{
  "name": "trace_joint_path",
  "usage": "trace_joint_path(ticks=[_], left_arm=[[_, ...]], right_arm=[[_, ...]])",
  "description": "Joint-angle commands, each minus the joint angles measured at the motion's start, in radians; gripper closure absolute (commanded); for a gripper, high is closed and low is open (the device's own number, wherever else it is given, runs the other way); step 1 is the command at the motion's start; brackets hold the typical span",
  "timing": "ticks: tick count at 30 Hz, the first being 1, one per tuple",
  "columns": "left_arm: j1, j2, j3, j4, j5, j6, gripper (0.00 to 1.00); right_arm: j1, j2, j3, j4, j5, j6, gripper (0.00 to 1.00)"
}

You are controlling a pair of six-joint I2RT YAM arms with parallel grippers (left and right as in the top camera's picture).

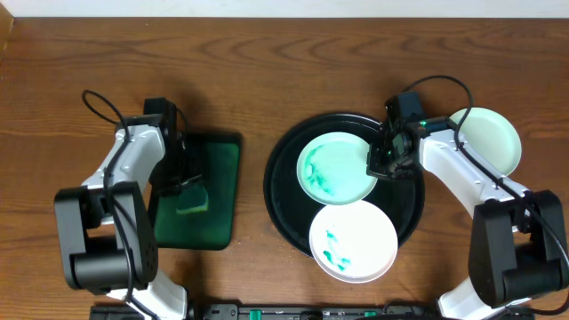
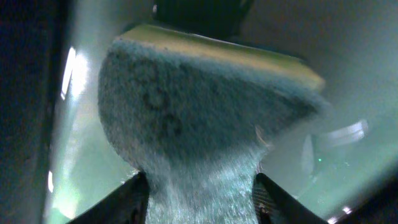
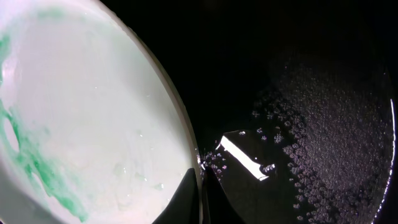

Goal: Clean dirty plates on tray and stack at the side
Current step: 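Grasp the sponge with the left gripper and dip it in the water tray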

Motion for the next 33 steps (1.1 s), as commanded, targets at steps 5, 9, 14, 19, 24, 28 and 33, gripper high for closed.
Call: trace_joint_path(ticks=[5,9,14,19,24,28,33], left_arm=[[0.003,0.001,-0.008,0.003,0.001,-0.003,0.92],[0.003,-0.001,-0.006,0.006,0.002,-0.008,0.93],[-0.013,-0.085,-0.003,-0.002,0.001,-0.030,0.93],[-0.053,-0.307,-0.003,-0.002,-0.020,-0.034,0.92],[-0.100,-0.518,-0.003,-0.021,-0.131,-0.033,0.93],[-0.130,-0.631,-0.004,-0.037,-0.209,-0.032,0.92],[-0.187,-0.765,-0.033,0.008,-0.277,-0.017,0.92]], right_arm=[[0.005,0.005,0.016,-0.005,0.010,-0.014,0.99],[0.005,0.005,0.016,-0.010,0.009,-0.014,0.99],[0.005,0.005,0.016,-0.015,0.010,-0.014,0.99],[0.005,0.005,0.016,-0.015,0.009,-0.014,0.99],[0.005,0.005,0.016,-0.014,0.009,-0.014,0.99],[0.005,0.005,0.016,-0.013,0.009,-0.015,0.99],[0.005,0.005,0.016,-0.013,0.004,-0.015,0.99]])
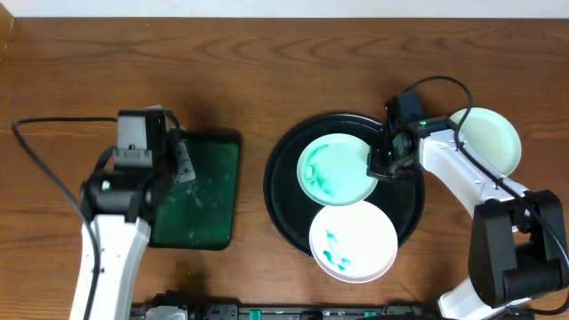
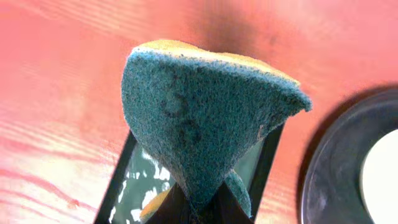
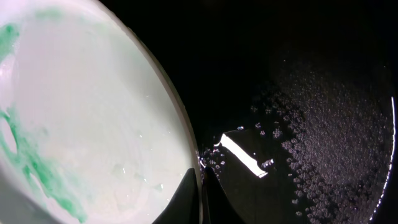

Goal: Clean dirty plates on tray and stack at the side
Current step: 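Grasp the sponge with the left gripper and dip it in the water tray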

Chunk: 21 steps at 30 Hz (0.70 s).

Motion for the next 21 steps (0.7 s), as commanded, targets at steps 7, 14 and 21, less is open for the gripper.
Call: trace_joint_path(ticks=[7,14,21], left_arm=[[-0.077,-0.163,-0.046,0.063,-0.168,0.028,0.92],[-0.077,-0.139,-0.046,0.159,-0.171,0.072,0.92],[-0.077,-0.082,-0.046,0.209,-0.163,0.097,0.92]], right_arm=[[0.005,0.005,0.016,-0.014,-0.002,-0.022,0.99],[0.005,0.005,0.016,-0.022,-0.017,-0.032,0.99],[0.005,0.005,0.016,-0.029,-0.017,-0.032,0.99]])
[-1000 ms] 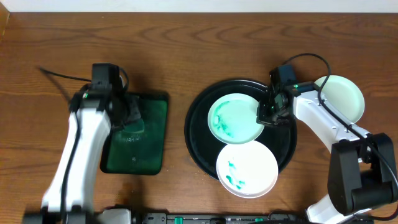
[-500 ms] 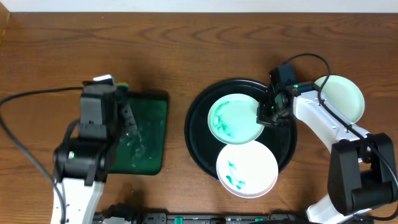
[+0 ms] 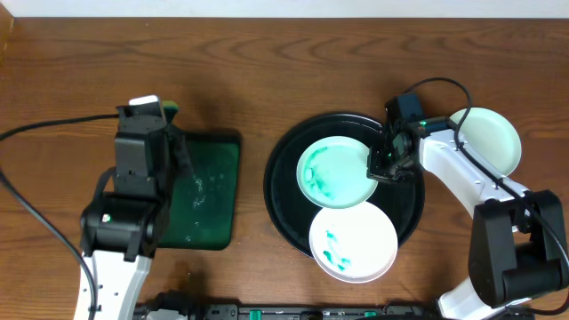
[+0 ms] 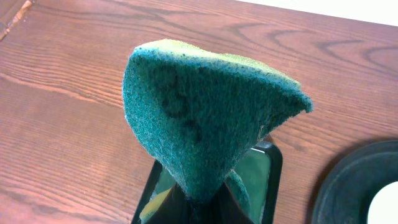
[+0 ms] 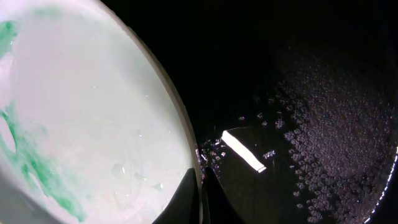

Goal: Clean dirty plates on tray and stack at the side
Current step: 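Grasp the sponge with the left gripper and dip it in the water tray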

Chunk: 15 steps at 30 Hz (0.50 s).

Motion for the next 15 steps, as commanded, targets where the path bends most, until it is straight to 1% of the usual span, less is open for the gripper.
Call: trace_joint_path(ticks=[1,11,15], left_arm=[[-0.003,0.021,-0.004,0.017,-0.016,0.030,0.93],[-0.003,0.040,-0.004,0.083,-0.013,0.047,0.93],[-0.003,0.041,-0.004,0.108,-0.007,0.064,0.93]], right_arm=[[0.005,0.005,0.016,-0.006,-0.005,-0.021,0.99],[0.005,0.005,0.016,-0.005,-0.005,-0.022,0.99],[0.005,0.005,0.016,-0.002,-0.001,-0.048,0.99]])
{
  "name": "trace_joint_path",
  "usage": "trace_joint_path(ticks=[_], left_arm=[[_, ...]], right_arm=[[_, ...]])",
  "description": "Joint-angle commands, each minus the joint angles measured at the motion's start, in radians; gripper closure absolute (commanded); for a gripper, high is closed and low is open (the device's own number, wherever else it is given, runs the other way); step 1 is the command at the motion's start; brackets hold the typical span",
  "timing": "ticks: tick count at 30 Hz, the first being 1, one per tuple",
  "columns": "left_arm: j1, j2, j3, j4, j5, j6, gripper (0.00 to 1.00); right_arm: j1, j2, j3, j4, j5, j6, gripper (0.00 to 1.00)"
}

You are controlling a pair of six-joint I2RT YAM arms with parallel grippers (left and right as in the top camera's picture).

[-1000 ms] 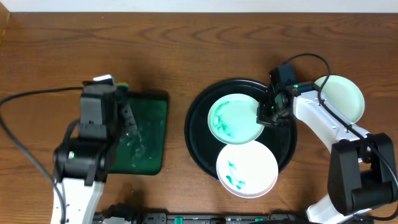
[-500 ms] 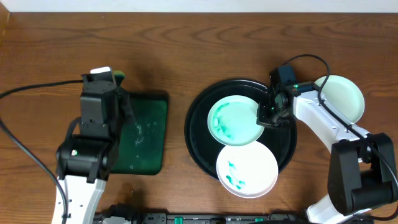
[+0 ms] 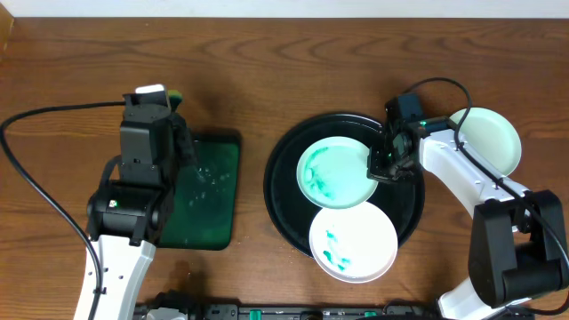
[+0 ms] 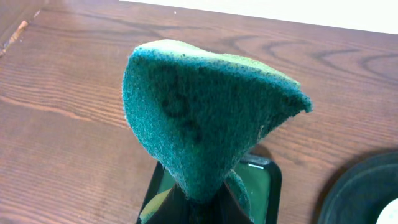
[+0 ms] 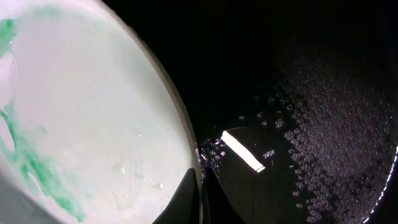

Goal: Clean dirty plates on tray and stack at the side
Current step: 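Grasp the sponge with the left gripper and dip it in the water tray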

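Note:
A round black tray [image 3: 418,213] holds two plates smeared green: a mint plate [image 3: 333,169] [image 5: 93,124] and a white plate [image 3: 354,240] in front of it. My right gripper [image 3: 380,163] [image 5: 200,183] is shut on the mint plate's right rim. Raised above the table, my left gripper [image 3: 162,111] [image 4: 198,205] is shut on a green and yellow sponge [image 4: 205,124], which stands folded over the far end of a small green tray [image 3: 200,191] [image 4: 264,180].
A clean pale green plate [image 3: 487,138] lies on the wood to the right of the black tray. Cables run from both arms. The left arm's body [image 3: 133,204] hangs over the left part of the green tray.
My left gripper with the sponge has shifted slightly toward the far side and right, a bit higher. The right gripper still pinches the mint plate's rim, unmoved.
First my left gripper was down in the green tray with its fingers around the sponge. Then it held the sponge lifted above that tray. After that it rose higher over the tray's far end, where it stays. My right gripper pinched the mint plate's rim throughout.

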Motion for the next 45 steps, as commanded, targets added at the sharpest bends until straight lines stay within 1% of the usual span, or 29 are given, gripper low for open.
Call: trace_joint_path(ticks=[1,5,11,15,18,21,28,42,44,45], left_arm=[[-0.003,-0.005,-0.004,0.018,-0.005,0.026,0.93],[-0.003,-0.002,-0.004,0.013,0.000,0.026,0.93],[-0.003,0.035,-0.004,-0.020,0.068,0.025,0.93],[-0.004,0.072,-0.004,-0.051,0.094,0.025,0.93],[-0.004,0.097,-0.004,-0.068,0.097,0.026,0.93],[-0.004,0.117,-0.004,-0.069,0.097,0.026,0.93],[-0.004,0.146,-0.004,-0.068,0.097,0.026,0.93],[-0.004,0.146,-0.004,-0.071,0.097,0.036,0.93],[-0.003,0.152,-0.004,-0.096,0.099,0.008,0.93],[-0.002,0.159,-0.004,-0.121,0.100,-0.025,0.93]], right_arm=[[0.005,0.005,0.016,0.001,0.000,-0.044,0.99],[0.005,0.005,0.016,0.029,0.016,-0.074,0.99],[0.003,0.005,0.016,0.124,0.063,-0.122,0.99],[0.003,0.005,0.016,0.171,0.079,-0.198,0.99],[0.005,0.005,0.016,0.187,0.137,-0.201,0.99],[0.006,0.005,0.016,0.203,0.157,-0.235,0.99],[0.006,0.005,0.016,0.233,0.183,-0.252,0.99],[0.006,0.005,0.016,0.230,0.179,-0.252,0.99],[0.006,0.005,0.016,0.222,0.179,-0.251,0.99],[0.006,0.005,0.016,0.215,0.179,-0.251,0.99]])
